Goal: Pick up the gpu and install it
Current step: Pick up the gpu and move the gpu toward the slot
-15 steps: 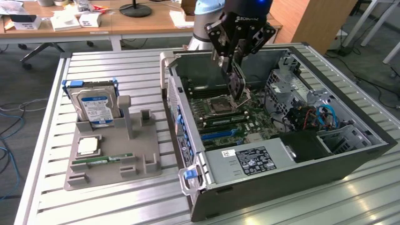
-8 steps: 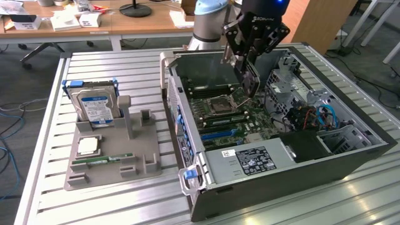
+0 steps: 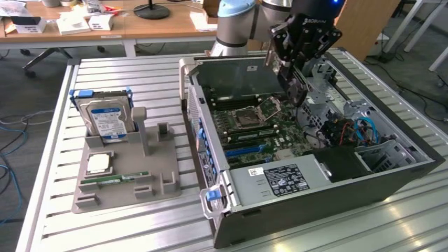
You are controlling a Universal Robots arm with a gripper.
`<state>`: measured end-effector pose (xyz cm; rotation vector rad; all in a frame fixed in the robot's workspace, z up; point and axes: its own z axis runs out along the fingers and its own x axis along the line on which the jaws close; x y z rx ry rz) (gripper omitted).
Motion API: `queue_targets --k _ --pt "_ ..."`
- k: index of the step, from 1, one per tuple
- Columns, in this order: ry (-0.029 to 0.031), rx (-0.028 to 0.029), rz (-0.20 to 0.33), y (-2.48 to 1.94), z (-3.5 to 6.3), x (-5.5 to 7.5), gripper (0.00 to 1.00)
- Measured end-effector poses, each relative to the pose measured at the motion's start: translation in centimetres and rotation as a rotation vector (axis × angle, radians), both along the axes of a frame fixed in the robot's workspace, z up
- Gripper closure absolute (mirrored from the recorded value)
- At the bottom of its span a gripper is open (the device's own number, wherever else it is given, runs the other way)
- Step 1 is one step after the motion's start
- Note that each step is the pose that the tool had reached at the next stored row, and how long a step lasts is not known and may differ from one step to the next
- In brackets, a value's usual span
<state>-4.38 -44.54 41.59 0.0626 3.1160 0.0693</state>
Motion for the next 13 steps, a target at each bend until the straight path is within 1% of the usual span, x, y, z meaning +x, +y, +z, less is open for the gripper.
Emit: queue_targets --k 5,7,13 --pt "0.0 0.0 0.0 0.0 0.0 2.2 0.74" --pt "0.0 0.0001 0.0 -0.01 0.0 2.7 0.74" --pt "0.0 0.0 0.0 0.0 0.0 2.9 0.74"
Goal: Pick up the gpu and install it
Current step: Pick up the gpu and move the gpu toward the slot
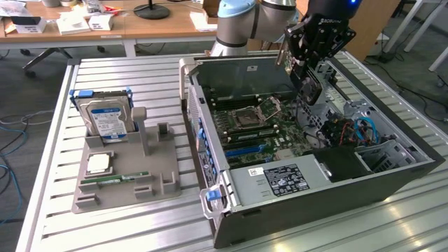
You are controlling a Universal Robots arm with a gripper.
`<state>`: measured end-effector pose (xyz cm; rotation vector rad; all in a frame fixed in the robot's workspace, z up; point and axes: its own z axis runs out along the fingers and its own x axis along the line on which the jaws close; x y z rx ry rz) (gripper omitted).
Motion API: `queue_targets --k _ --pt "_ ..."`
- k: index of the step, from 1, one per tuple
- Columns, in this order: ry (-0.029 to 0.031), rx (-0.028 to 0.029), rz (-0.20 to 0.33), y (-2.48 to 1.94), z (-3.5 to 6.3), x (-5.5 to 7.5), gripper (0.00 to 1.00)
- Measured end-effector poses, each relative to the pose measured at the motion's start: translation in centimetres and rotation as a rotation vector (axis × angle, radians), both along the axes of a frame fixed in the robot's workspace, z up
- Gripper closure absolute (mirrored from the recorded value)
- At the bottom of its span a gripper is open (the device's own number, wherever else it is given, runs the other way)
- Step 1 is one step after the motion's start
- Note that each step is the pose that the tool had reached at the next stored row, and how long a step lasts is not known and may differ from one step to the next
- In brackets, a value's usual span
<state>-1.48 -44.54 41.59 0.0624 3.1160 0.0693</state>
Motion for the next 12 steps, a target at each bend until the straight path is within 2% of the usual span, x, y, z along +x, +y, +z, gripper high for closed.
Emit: queue_targets --k 12 --pt "0.0 0.0027 0.031 0.0 0.0 1.1 0.74"
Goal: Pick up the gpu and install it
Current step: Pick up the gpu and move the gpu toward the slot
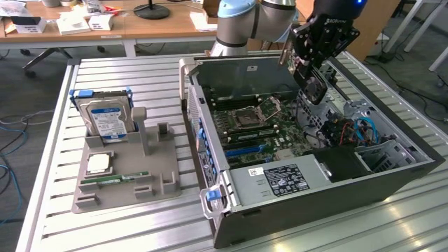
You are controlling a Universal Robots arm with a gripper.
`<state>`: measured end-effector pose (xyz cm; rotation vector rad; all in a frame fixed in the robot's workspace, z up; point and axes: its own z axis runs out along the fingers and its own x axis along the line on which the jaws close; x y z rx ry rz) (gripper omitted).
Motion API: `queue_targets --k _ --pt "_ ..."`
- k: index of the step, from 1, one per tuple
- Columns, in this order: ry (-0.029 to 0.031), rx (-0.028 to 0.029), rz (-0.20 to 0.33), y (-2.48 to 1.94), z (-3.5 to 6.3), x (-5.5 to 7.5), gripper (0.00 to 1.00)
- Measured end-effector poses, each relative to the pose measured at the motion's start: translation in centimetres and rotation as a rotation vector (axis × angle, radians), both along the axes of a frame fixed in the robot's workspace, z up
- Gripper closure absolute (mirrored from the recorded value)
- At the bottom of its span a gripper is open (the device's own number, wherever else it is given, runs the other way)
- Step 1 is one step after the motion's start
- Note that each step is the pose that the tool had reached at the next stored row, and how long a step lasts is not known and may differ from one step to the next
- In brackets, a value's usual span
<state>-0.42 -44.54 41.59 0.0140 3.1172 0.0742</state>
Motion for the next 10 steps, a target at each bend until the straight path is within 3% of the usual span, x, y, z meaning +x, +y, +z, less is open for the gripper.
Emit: queue_targets --k 10 --pt "0.0001 0.0002 0.009 0.0 0.0 0.91 0.74"
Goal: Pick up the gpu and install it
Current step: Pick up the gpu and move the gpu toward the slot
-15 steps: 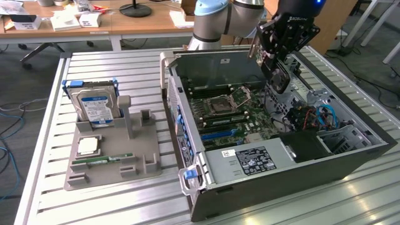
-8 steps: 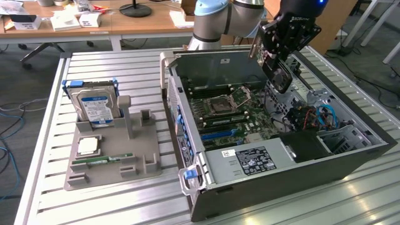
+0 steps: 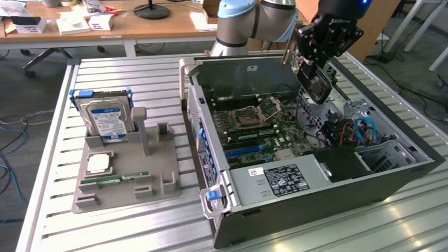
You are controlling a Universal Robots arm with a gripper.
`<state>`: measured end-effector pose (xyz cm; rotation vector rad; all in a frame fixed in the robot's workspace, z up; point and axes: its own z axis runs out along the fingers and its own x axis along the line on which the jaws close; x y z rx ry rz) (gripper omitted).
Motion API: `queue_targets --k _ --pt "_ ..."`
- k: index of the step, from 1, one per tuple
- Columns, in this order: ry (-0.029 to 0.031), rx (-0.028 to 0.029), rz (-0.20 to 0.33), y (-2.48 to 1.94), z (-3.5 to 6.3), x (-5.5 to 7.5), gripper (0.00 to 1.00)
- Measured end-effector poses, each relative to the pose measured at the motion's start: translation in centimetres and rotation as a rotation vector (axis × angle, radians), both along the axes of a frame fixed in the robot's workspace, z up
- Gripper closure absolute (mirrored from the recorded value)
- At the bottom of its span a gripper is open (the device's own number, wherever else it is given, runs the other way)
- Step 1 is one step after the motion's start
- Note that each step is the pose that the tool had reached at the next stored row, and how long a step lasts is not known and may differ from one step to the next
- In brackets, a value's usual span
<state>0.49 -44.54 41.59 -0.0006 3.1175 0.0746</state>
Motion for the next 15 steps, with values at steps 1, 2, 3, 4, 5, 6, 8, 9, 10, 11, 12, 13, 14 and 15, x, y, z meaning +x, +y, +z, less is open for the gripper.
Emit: queue_targets --k 1,2,3,4,5,6,8,9,10,11,12,13,14,15 --pt "0.0 0.0 0.0 0.0 0.0 0.02 0.74" --pt "0.0 0.0001 0.0 0.0 0.0 0.11 0.74" --pt "0.0 0.0 0.0 0.0 0.0 0.29 0.74" --pt "0.0 0.0001 0.0 0.0 -0.01 0.5 0.74" --pt "-0.0001 0.0002 0.0 0.0 -0.01 0.64 0.74" --pt "-0.0001 0.0002 0.0 0.0 -0.01 0.7 0.74" --pt "-0.0001 0.0001 0.0 -0.01 -0.01 0.71 0.74" --pt "0.0 -0.0001 0.0 -0.01 -0.02 0.71 0.74" --pt "0.0 0.0 -0.001 -0.01 -0.06 0.71 0.74" --pt "-0.0001 0.0001 -0.001 -0.01 -0.1 0.72 0.74" --pt "0.0 0.0 -0.001 -0.01 -0.13 0.72 0.74" --pt "0.0 0.0 -0.001 -0.01 -0.14 0.72 0.74" --pt "0.0 -0.0001 -0.001 -0.01 -0.14 0.72 0.74" --pt "0.0 -0.0001 -0.001 -0.01 -0.14 0.72 0.74"
